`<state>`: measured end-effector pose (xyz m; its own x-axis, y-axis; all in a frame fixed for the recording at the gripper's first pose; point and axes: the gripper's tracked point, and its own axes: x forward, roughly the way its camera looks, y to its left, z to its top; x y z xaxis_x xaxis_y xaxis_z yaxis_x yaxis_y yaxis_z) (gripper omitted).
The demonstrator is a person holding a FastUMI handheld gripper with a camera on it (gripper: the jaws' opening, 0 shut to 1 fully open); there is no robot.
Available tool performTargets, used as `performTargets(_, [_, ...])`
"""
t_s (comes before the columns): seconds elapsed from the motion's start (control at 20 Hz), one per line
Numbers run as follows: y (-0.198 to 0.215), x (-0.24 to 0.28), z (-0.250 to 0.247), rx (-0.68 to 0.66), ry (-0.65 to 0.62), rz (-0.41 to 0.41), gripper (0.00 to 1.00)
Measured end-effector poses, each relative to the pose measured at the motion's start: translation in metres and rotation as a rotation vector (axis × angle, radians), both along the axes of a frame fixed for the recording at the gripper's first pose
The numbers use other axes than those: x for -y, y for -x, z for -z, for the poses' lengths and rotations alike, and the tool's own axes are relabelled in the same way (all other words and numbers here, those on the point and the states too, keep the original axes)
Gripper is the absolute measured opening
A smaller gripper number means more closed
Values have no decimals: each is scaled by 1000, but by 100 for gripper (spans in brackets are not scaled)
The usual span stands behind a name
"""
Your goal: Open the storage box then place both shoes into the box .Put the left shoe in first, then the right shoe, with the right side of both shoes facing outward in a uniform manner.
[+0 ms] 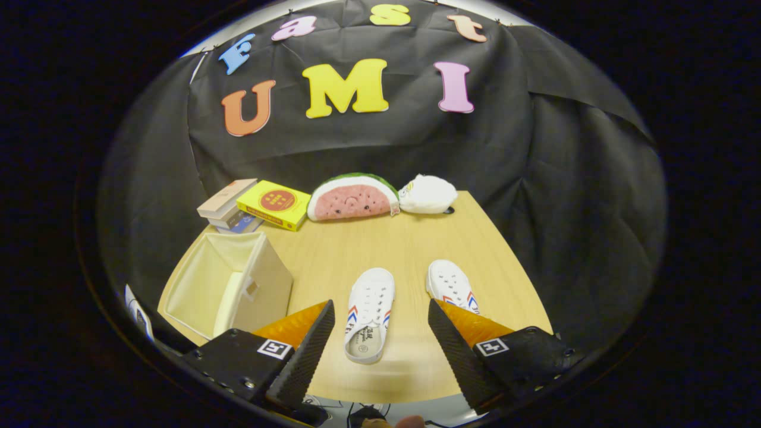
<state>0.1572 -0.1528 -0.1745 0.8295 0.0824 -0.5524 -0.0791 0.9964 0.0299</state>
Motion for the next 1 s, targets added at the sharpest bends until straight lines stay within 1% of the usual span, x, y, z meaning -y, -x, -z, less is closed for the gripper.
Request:
performTargets(0.3, [-35,6,80,-180,-18,-34,96])
performTargets(0.45, [-53,4,106,-268,-57,-55,96])
performTargets(0.7, [-77,-2,136,-391,-68,-95,96])
performTargets(0.8, [-81,-3,144,-435,-79,-106,92])
performTargets(0.85, [-84,-4,146,-449,-82,-110,85])
performTargets(0.9, [-86,-5,148,-458,-83,-122,82])
performTargets(1.0, [-91,-9,153,-491,-88,-145,62])
